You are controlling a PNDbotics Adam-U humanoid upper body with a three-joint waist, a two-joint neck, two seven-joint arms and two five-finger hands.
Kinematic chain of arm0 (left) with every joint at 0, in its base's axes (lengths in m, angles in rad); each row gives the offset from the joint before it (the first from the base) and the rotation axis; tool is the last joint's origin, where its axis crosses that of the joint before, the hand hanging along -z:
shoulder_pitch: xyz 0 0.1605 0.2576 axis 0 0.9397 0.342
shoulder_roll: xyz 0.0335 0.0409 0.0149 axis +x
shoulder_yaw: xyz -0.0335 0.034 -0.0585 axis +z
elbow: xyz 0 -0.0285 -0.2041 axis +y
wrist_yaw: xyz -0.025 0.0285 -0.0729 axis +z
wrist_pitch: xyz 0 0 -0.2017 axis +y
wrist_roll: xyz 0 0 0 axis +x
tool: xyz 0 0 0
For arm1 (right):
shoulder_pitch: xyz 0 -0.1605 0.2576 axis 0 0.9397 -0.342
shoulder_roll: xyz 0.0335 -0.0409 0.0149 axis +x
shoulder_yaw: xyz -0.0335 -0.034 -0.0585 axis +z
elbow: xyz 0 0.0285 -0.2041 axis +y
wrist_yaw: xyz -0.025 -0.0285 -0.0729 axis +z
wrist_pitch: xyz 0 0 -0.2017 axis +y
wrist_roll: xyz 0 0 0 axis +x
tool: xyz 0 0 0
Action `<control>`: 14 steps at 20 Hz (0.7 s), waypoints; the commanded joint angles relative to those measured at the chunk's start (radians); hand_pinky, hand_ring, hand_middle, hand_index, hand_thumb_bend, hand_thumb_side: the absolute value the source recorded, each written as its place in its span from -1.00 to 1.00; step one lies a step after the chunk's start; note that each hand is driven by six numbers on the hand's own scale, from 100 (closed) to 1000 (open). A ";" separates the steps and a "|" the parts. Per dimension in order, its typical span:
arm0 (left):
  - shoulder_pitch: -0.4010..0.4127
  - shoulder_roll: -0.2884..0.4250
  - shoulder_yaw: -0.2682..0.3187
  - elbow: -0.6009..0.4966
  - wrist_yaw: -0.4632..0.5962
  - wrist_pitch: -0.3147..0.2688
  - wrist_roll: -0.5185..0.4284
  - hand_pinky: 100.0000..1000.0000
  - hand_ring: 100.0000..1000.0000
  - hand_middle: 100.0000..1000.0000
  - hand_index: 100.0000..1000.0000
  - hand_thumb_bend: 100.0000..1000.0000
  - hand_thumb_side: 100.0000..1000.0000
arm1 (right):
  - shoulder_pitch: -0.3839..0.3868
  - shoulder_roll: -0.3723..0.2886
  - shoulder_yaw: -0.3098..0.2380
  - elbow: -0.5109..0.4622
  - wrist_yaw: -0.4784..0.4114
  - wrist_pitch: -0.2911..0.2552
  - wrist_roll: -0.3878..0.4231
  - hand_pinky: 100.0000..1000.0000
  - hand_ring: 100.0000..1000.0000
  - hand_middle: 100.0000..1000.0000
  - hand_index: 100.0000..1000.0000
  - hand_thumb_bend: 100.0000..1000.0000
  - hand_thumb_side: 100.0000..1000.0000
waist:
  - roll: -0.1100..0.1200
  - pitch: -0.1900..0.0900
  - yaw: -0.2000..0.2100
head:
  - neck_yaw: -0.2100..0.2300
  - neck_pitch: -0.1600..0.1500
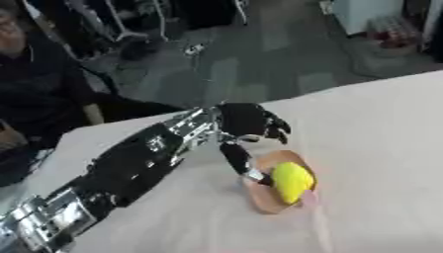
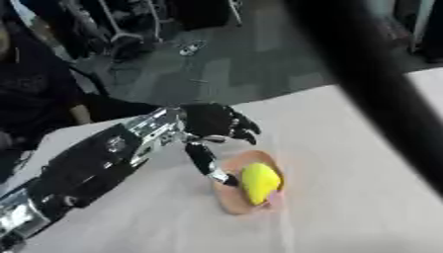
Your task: Pick up objects on the table and place them in the box.
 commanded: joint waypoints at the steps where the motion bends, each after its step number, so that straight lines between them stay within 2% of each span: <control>1: -0.004 0.078 0.037 -0.056 0.032 0.029 -0.004 0.26 0.65 0.71 0.66 -0.15 1.00 | 0.015 -0.022 -0.012 -0.013 0.016 -0.228 0.227 -0.65 -0.23 -0.23 -0.03 -1.00 1.00 | -0.021 -0.027 0.016 | -0.007 -0.001; 4: 0.041 0.138 0.071 -0.130 0.079 0.074 0.006 0.28 0.63 0.70 0.63 -0.15 1.00 | 0.059 -0.020 -0.022 -0.013 0.050 -0.233 0.219 -0.66 -0.23 -0.23 -0.03 -1.00 1.00 | -0.038 -0.039 0.050 | -0.019 0.006; 9: 0.181 0.245 0.116 -0.311 0.200 0.166 0.020 0.26 0.59 0.69 0.63 -0.20 0.99 | 0.150 -0.008 -0.028 -0.013 0.134 -0.257 0.190 -0.66 -0.23 -0.23 -0.03 -1.00 1.00 | -0.071 -0.063 0.113 | -0.019 0.018; 12: 0.304 0.280 0.170 -0.433 0.296 0.255 0.056 0.16 0.47 0.65 0.64 -0.20 0.93 | 0.210 0.011 -0.028 -0.013 0.211 -0.271 0.163 -0.67 -0.23 -0.23 -0.03 -1.00 1.00 | -0.095 -0.070 0.157 | -0.039 0.016; 13: 0.355 0.278 0.195 -0.481 0.335 0.295 0.083 0.18 0.49 0.66 0.64 -0.20 0.94 | 0.229 0.019 -0.028 -0.013 0.240 -0.275 0.149 -0.67 -0.23 -0.23 -0.03 -1.00 1.00 | -0.104 -0.073 0.172 | -0.046 0.022; 14: 0.402 0.272 0.216 -0.527 0.370 0.333 0.108 0.11 0.40 0.63 0.64 -0.18 0.89 | 0.246 0.027 -0.027 -0.013 0.269 -0.280 0.133 -0.67 -0.23 -0.22 -0.03 -1.00 1.00 | -0.112 -0.075 0.184 | -0.052 0.031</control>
